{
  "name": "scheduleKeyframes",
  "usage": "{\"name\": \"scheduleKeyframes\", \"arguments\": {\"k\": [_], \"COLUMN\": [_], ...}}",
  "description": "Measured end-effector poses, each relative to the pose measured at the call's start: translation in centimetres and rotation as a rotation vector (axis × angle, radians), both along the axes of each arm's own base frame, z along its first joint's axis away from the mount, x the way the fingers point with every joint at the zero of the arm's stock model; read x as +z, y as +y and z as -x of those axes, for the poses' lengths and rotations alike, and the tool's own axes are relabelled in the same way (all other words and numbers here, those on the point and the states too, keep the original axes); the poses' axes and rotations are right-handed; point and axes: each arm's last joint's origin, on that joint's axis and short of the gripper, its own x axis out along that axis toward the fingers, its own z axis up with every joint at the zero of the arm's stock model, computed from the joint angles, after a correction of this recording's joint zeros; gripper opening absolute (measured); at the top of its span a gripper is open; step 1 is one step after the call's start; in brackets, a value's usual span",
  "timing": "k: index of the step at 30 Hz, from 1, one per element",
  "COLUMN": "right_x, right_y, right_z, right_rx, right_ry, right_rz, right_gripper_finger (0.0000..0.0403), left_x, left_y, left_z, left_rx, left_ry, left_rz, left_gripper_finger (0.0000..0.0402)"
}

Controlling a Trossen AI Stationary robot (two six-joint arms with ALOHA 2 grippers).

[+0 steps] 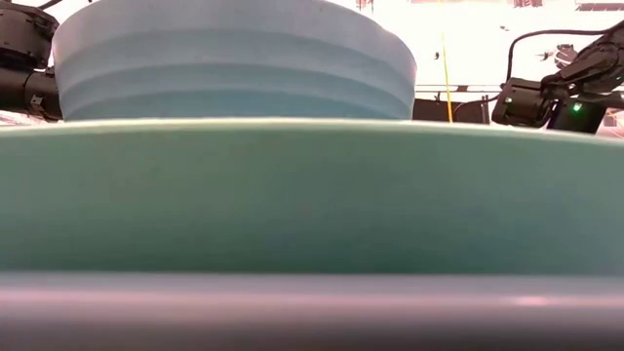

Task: Set up tray
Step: Put the yellow napkin on the blue tray

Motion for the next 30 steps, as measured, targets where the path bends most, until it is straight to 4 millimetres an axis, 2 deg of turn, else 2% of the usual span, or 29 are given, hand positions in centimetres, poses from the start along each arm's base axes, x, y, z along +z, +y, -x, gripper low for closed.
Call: {"name": "scheduleKeyframes", "arguments": {"k": [11, 18, 23, 26, 30], "right_x": [1.4, 1.7, 1.6, 1.3, 0.9], "right_y": [0.5, 1.1, 1.1, 1.2, 1.2], "right_z": [-1.3, -1.5, -1.4, -1.1, -1.0], "right_rx": [0.163, 0.242, 0.274, 0.261, 0.268], "right_ry": [-0.288, -0.384, -0.375, -0.311, -0.289], "right_rz": [-0.029, -0.112, -0.114, -0.106, -0.051], "right_gripper_finger": [0.016, 0.0159, 0.0154, 0.0122, 0.003], "left_x": [0.0, 0.0, 0.0, 0.0, 0.0], "left_y": [0.0, 0.0, 0.0, 0.0, 0.0], "left_z": [0.0, 0.0, 0.0, 0.0, 0.0], "left_rx": [0.0, 0.0, 0.0, 0.0, 0.0], "left_ry": [0.0, 0.001, 0.0, 0.0, 0.001], "left_rz": [0.0, 0.001, 0.001, 0.001, 0.001], "left_gripper_finger": [0.0152, 0.0152, 0.0152, 0.0152, 0.0152]}}
